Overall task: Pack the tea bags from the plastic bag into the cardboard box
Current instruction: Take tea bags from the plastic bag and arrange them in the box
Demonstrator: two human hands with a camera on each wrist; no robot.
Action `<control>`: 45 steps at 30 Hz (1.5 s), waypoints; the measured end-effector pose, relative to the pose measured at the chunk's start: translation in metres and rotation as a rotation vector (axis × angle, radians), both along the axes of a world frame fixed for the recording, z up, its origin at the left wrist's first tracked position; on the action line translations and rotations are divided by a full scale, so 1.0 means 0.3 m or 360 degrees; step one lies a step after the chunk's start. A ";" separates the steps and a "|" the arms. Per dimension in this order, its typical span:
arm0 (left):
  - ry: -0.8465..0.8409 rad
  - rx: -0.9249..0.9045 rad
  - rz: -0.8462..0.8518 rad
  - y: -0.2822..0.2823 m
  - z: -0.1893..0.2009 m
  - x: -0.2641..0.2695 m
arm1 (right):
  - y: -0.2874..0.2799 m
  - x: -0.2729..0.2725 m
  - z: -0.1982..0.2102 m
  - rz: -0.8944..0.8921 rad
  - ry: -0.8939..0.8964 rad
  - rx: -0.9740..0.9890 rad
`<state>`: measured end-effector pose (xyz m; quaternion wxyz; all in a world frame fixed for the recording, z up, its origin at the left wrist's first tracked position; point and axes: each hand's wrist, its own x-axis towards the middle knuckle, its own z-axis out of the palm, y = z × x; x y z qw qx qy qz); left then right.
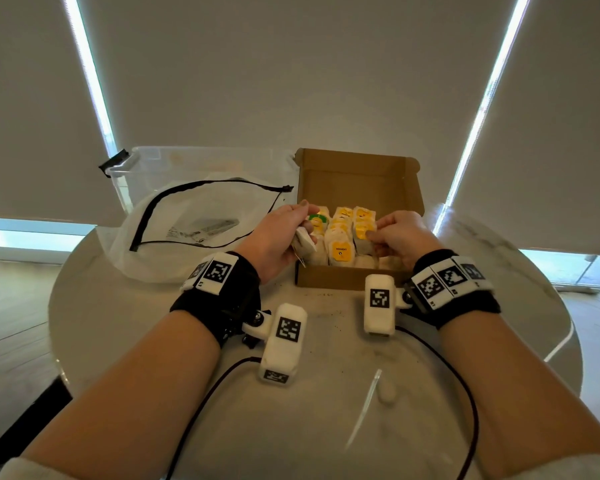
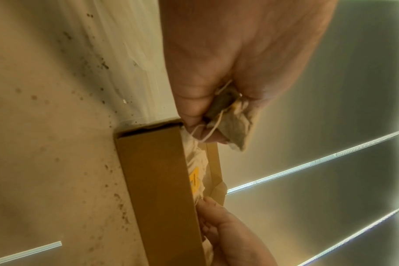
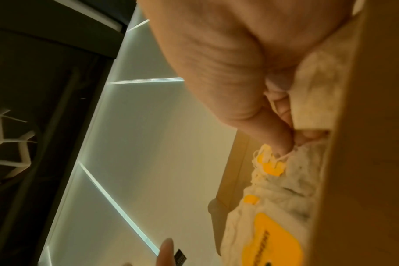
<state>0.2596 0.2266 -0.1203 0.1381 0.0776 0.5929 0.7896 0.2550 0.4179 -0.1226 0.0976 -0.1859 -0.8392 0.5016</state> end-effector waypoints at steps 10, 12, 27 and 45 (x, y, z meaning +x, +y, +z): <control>-0.0227 0.0326 -0.0034 -0.003 0.016 0.010 | -0.034 0.046 0.041 0.0069 0.0381 0.0306; -0.0218 0.0356 -0.0039 -0.002 0.017 0.008 | -0.085 0.094 0.081 0.0253 0.0521 0.0325; -0.0208 0.0357 -0.0027 -0.001 0.013 0.008 | -0.129 0.121 0.115 0.0358 0.0420 -0.0473; 0.0120 0.0059 -0.0005 0.001 0.019 0.016 | -0.151 0.126 0.110 0.0692 0.0274 -0.0357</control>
